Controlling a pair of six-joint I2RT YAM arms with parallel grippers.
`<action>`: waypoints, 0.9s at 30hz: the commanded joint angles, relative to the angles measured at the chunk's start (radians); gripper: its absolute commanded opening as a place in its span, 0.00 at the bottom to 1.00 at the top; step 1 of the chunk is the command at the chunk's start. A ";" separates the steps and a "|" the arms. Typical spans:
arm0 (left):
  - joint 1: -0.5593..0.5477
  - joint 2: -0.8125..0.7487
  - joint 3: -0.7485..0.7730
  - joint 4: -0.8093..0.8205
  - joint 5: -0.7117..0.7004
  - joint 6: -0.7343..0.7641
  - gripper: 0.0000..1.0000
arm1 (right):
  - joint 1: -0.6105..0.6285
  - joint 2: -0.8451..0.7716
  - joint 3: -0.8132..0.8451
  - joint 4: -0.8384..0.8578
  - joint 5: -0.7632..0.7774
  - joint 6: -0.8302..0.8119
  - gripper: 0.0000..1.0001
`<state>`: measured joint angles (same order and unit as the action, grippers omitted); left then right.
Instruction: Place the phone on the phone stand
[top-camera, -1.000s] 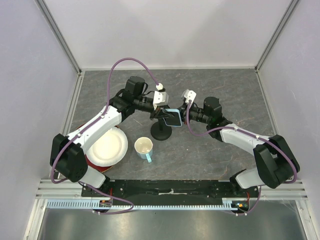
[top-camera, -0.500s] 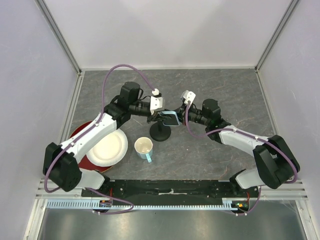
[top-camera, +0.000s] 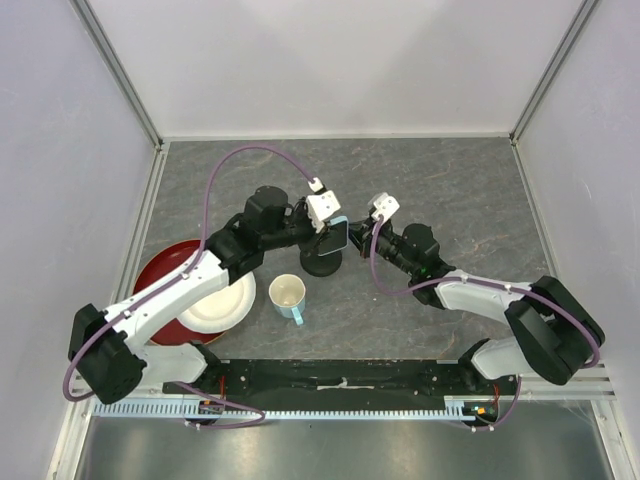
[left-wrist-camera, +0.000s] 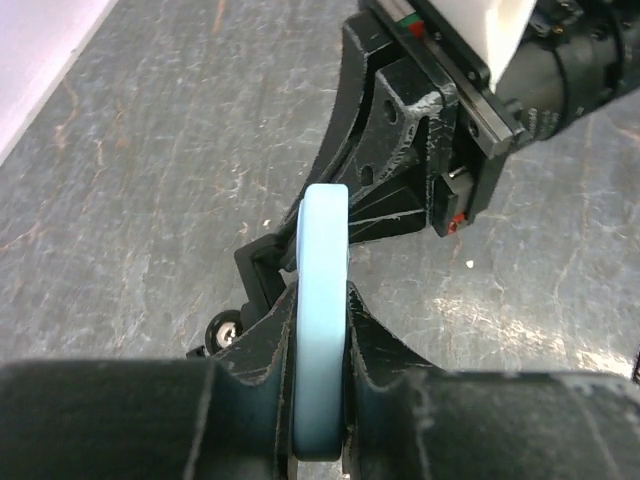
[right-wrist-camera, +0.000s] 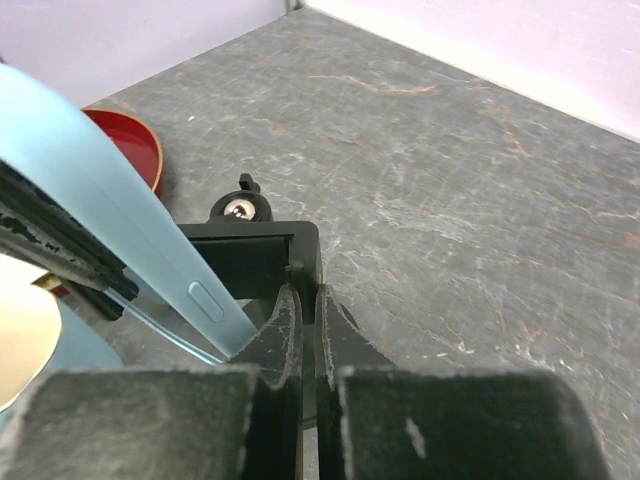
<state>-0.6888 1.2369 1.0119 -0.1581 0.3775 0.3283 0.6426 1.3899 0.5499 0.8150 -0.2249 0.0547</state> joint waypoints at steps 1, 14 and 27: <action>-0.031 0.024 0.033 0.055 -0.582 -0.037 0.02 | -0.008 -0.084 -0.048 0.119 0.300 0.086 0.00; -0.192 0.343 0.270 -0.305 -1.207 -0.501 0.02 | 0.253 -0.074 -0.087 0.260 0.861 0.004 0.00; -0.178 0.397 0.324 -0.360 -1.183 -0.580 0.02 | 0.347 -0.091 -0.074 0.282 0.826 -0.090 0.00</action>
<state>-0.8833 1.6135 1.3888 -0.3405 -0.6823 -0.2462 0.9810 1.3338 0.4698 1.0431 0.5823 -0.0051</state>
